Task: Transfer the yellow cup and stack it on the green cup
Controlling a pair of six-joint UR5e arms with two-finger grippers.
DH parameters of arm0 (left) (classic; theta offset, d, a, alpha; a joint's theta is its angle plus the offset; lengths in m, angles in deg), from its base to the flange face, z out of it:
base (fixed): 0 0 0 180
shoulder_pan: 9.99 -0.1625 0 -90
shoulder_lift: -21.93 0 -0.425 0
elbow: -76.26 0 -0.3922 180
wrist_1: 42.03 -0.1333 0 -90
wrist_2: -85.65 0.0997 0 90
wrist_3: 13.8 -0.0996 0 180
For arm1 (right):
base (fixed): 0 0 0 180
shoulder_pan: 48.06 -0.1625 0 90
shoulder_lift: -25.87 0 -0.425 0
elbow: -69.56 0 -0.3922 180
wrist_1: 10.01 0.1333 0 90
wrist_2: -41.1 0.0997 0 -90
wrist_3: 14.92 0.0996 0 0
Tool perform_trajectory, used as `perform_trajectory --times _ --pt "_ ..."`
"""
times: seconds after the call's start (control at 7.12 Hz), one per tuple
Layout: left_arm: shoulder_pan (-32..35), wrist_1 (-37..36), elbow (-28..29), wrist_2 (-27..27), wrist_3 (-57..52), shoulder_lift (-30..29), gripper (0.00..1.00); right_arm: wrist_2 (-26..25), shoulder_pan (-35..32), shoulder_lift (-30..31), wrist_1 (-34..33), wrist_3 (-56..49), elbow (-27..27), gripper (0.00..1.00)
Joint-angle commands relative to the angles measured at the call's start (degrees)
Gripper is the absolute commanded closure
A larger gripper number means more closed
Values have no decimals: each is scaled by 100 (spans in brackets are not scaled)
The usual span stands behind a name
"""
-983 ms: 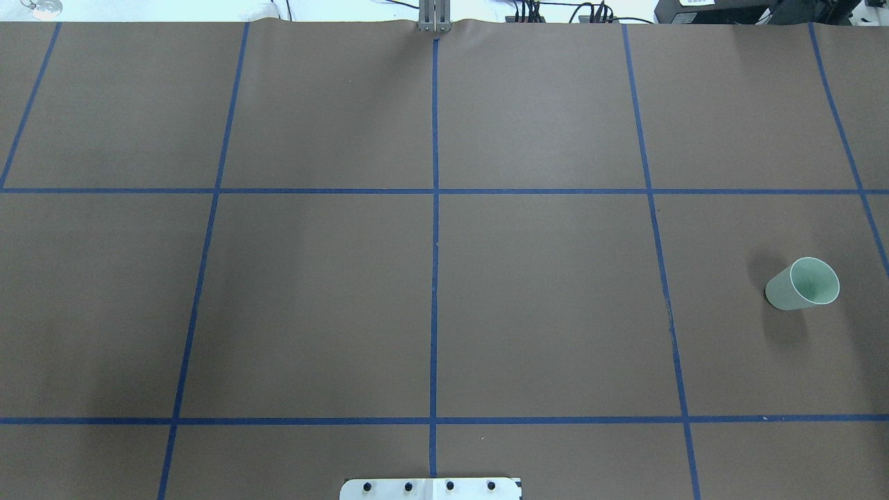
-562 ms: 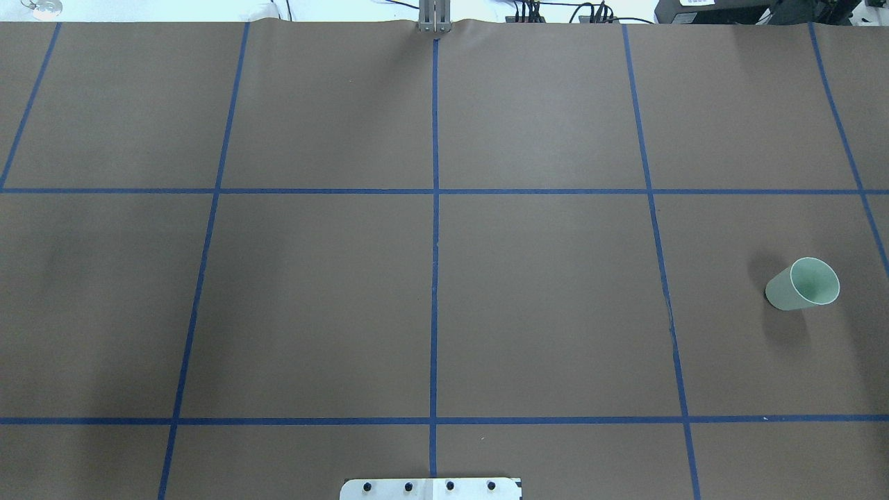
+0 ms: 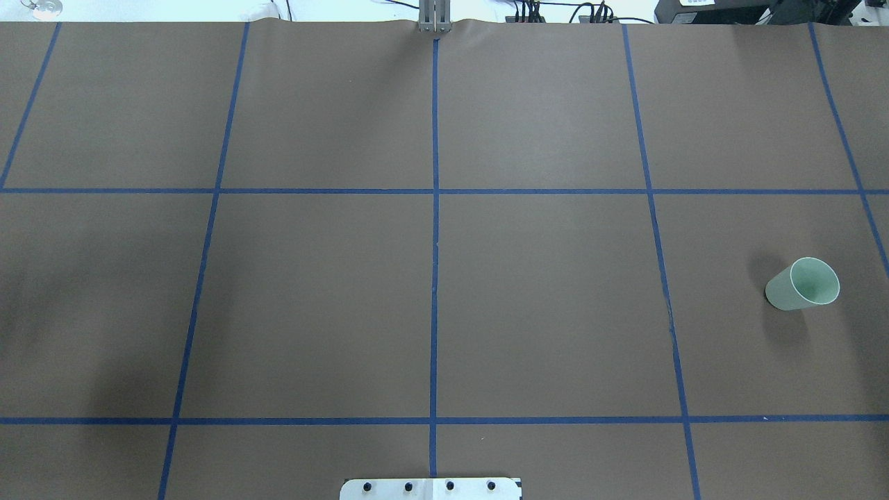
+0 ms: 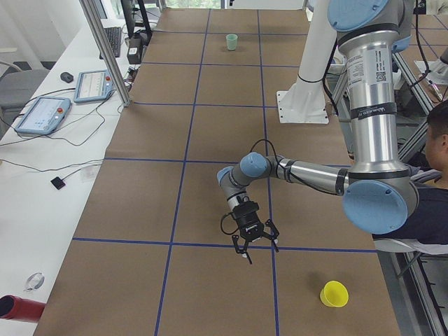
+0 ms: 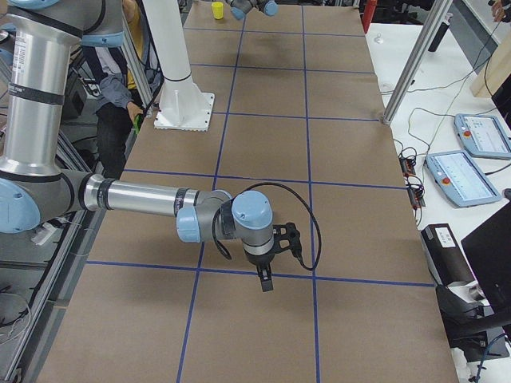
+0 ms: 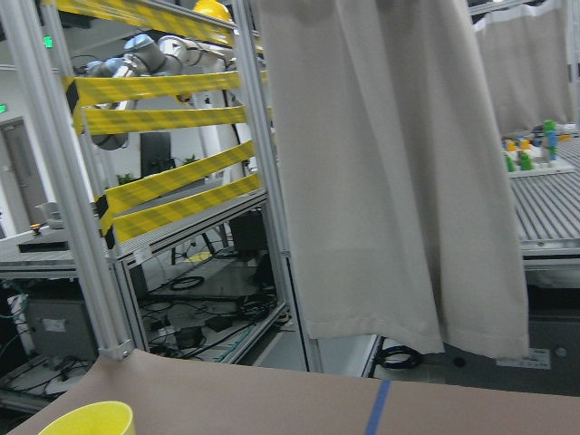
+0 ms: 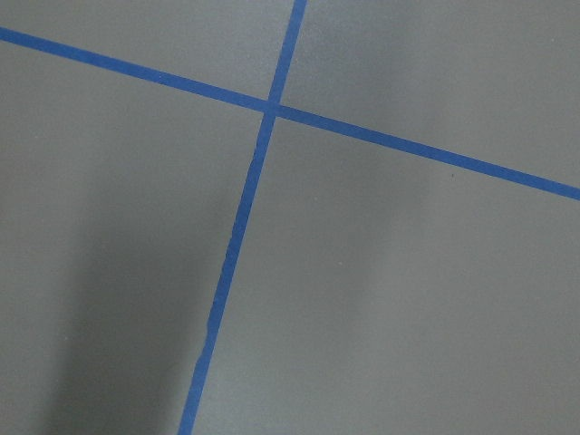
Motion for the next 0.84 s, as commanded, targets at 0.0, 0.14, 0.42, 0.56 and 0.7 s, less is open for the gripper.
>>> perform_trajectory --times 0.0,0.14,0.42,0.56,0.7 --pt "-32 -6 659 -775 245 21 0 7 0 6 3 13 2 0" --pt "-32 -6 845 -1223 237 47 0 85 0 -3 3 13 -6 0" --pt "-76 -6 1118 -2015 219 100 0 200 0 -3 169 13 2 0" --pt "-76 20 1154 -2323 184 222 0 209 0 -3 188 13 -6 0" --pt "-76 90 1154 -2543 175 388 0 235 0 -3 197 13 -7 0"
